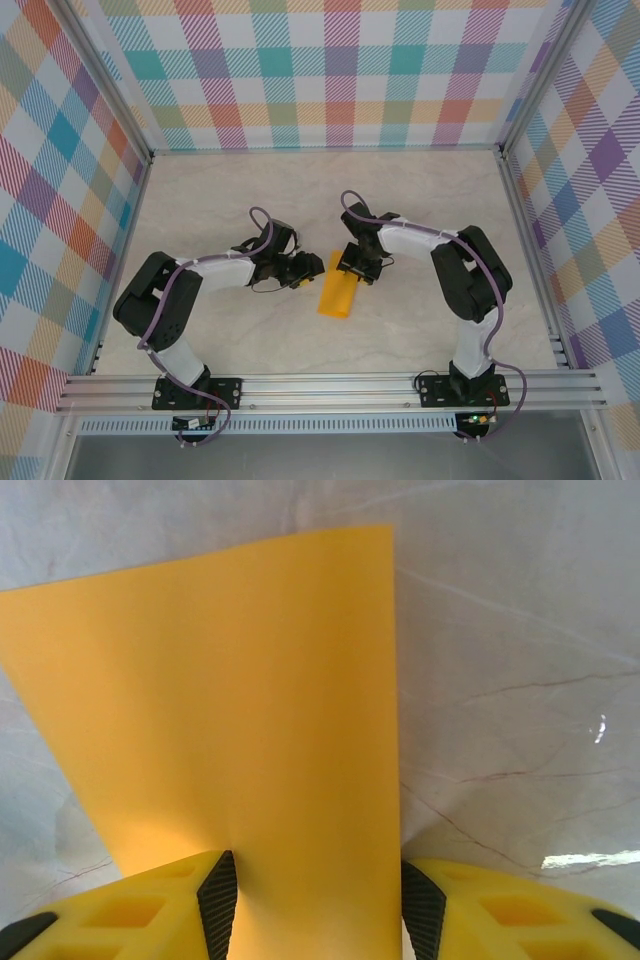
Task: Fold a paper plane with a square sheet of paper (pick it up from the middle)
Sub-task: Hold the square sheet of paper at the center of the table.
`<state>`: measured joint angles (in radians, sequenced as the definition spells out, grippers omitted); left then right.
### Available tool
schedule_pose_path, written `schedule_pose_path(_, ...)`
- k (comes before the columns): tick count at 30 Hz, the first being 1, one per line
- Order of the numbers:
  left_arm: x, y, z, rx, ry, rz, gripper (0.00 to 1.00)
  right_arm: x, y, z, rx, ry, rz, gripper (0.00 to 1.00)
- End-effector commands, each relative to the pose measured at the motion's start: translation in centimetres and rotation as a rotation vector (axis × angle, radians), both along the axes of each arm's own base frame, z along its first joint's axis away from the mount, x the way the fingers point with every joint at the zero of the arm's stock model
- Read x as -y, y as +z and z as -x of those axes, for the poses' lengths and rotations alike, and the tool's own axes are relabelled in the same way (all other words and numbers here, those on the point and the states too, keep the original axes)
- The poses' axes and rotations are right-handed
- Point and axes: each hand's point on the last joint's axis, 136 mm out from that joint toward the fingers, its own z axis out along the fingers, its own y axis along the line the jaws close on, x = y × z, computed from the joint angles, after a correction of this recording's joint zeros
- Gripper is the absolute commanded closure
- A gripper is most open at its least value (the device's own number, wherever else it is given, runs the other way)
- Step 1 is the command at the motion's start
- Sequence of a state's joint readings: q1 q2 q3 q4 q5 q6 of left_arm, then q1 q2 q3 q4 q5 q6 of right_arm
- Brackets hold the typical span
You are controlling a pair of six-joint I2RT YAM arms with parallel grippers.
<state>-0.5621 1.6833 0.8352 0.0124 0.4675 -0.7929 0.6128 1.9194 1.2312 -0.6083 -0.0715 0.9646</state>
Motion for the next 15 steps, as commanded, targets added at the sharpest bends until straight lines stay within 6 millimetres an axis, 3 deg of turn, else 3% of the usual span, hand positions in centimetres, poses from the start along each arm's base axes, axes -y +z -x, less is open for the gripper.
schedule_pose_path(1, 1.6, 0.7, 0.1, 0.014, -0.049, 0.037, 0.59, 4.9, -5.4, 2.6, -0.11, -0.028, 0.246, 0.49)
schedule_pose_path(15, 3.0, 0.3, 1.0, -0.015, -0.112, 0.051, 0.65, 5.6, -6.9, 3.2, -0.107, 0.006, 0.329, 0.49)
